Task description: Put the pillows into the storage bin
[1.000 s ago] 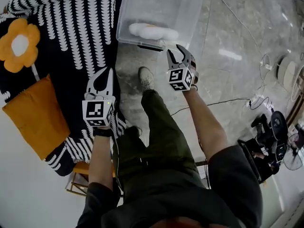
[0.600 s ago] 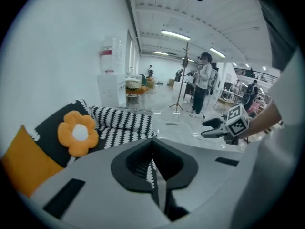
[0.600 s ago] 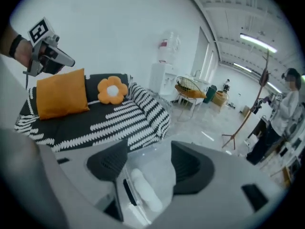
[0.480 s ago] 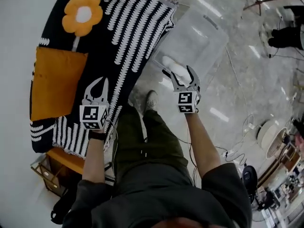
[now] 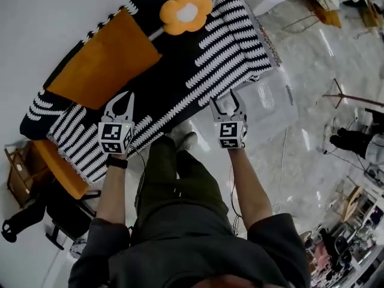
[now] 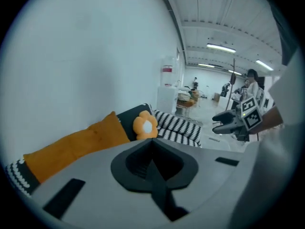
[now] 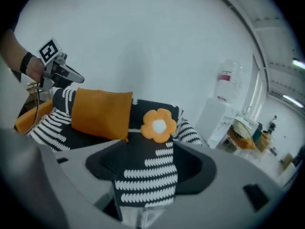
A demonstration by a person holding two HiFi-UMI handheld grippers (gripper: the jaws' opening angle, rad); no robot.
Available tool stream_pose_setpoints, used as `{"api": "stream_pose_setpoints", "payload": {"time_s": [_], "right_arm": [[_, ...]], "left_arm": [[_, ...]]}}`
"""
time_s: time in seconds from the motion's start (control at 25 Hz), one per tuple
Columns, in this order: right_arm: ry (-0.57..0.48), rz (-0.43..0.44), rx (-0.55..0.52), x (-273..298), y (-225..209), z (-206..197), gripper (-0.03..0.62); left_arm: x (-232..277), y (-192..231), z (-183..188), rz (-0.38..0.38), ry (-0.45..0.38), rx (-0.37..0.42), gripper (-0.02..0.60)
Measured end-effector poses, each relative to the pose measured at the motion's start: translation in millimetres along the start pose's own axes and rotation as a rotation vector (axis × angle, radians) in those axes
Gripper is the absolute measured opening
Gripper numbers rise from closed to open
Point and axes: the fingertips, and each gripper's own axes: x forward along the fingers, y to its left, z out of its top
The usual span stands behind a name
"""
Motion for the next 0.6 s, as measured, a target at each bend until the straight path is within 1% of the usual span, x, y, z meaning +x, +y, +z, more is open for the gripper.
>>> {"api": "stream_pose_setpoints", "payload": {"time_s": [0.08, 0.2, 0.28, 0.36, 0.48, 0.56, 0.6], "right_arm": [[-0.032, 0.080, -0.080, 24, 27, 42, 0.293], [-0.096, 0.203, -0.232, 60, 72, 108, 0.294], [-0.125, 0.268, -0.313, 84, 108, 146, 0.294], [-0.150, 0.323, -0.364, 105, 144, 182, 0.295], [-0.172, 0.406, -0.422, 137, 194, 225, 0.341], [-0.169, 0.466, -0.473, 156, 226, 245, 0.370], [-0.163, 0.498, -0.503, 165, 240, 253, 0.397]], "left_arm": [[-19, 36, -2, 0.070, -0.022, -0.047, 0.005], [-46, 86, -12, 0.180, -0.052, -0.124, 0.004], [-62, 122, -19, 0.232, -0.064, -0.162, 0.004], [-77, 156, -28, 0.274, -0.070, -0.195, 0.003], [-96, 202, -46, 0.336, -0.070, -0.250, 0.004], [-104, 227, -57, 0.372, -0.069, -0.289, 0.005], [-107, 237, -62, 0.386, -0.068, -0.307, 0.004]]}}
